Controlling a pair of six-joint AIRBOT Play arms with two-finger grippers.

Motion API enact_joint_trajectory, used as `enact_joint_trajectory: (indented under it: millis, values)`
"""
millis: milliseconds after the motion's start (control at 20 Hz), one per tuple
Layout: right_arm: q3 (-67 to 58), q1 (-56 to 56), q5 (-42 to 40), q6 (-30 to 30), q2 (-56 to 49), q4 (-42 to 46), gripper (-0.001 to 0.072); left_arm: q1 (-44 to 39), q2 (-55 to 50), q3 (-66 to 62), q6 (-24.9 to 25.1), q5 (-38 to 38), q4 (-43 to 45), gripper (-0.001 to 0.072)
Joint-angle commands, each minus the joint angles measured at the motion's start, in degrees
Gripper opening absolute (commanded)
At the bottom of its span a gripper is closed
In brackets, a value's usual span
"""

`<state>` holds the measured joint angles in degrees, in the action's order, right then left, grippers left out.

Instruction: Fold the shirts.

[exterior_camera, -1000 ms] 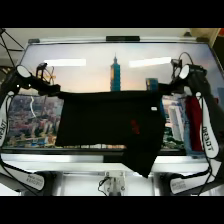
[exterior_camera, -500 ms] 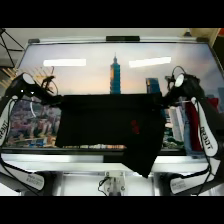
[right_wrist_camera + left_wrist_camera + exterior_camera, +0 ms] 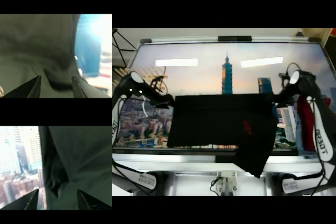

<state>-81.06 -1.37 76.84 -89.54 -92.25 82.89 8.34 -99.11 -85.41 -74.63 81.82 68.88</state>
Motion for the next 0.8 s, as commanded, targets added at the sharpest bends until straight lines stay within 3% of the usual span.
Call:
enact_joint_trajectory:
  millis: [0,150,350,450,750]
  values:
    - [-1.5,-3.1,11.4,2.4,6.6,4.6,0.0507,3.9,3.6,-4.8,-2.4,11.4,0.4,0.0584]
    - [3.0,-10.2,16.7,4.5,13.6,4.5,0.0508,7.8,14.0,8.0,-0.4,10.2,-0.3,0.0540]
    - [11.9,-17.9,13.7,5.7,22.4,2.6,0.0508,10.3,29.2,38.9,2.3,-0.7,-3.7,0.0552]
    - [13.3,-19.7,13.0,5.9,24.0,0.6,0.0507,11.2,33.4,48.1,4.0,-5.0,-3.8,0.0552]
    - [13.3,-19.5,13.2,6.1,24.1,-2.0,0.0507,11.3,34.3,56.0,6.5,-10.0,-4.5,0.0551]
